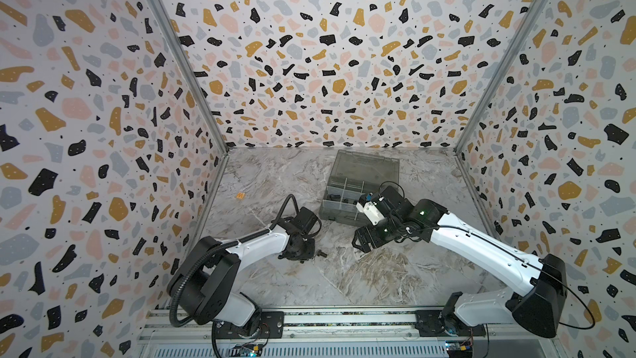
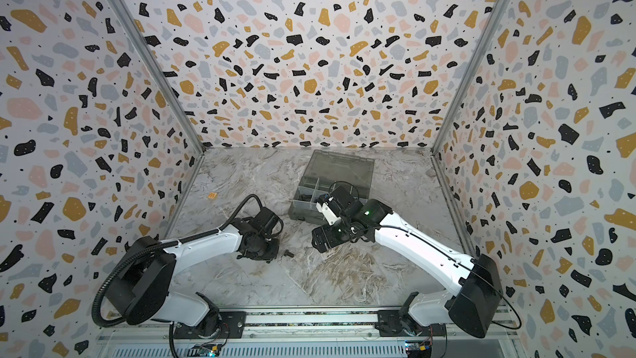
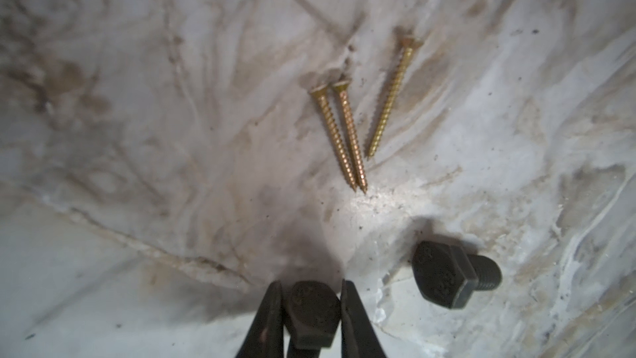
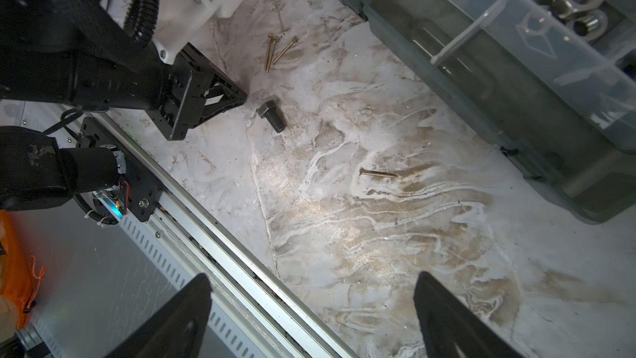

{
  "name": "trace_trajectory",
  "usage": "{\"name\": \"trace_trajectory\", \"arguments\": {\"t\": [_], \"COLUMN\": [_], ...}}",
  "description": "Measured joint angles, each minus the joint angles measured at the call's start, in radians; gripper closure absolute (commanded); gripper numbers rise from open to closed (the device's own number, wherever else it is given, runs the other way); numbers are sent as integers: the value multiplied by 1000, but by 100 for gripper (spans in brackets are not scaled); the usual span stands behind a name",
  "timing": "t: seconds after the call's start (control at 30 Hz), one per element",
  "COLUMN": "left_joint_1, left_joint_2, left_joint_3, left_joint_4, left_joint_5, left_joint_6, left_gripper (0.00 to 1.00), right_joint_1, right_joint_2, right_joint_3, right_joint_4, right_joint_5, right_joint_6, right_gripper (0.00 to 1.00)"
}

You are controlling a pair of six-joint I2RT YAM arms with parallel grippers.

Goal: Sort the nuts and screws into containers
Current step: 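Carry the black bolt over the organizer with the left gripper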

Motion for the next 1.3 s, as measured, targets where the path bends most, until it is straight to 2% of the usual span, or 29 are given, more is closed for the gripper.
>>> {"name": "trace_trajectory", "arguments": {"t": [0.27,0.5,0.77,1.0,1.3], "left_joint_1": [-2,-3,-3,8,71], "left_joint_2": [19,72,400,719,838], "left_joint_3": [118,439,941,1324,1385], "left_joint_4": [-96,-211,-316,-411,-441], "left_joint_5": [-20,-46,-65,-61,-2], "left_joint_6": [19,45,133,205,225], "left_gripper": [87,86,86,85,84], "right_joint_1": [-27,-74,-163,-263,-344], "right_joint_2": [-23,-24,5,107,324], "right_joint_3": [0,0,43,125,317], "right_joint_4": [-24,-26,-19,-15,8], "right_joint_5": [1,0,-15,-45,-76], "right_joint_6": [-14,-35,-68,-107,-150], "right_gripper": [6,6,6,6,7]}}
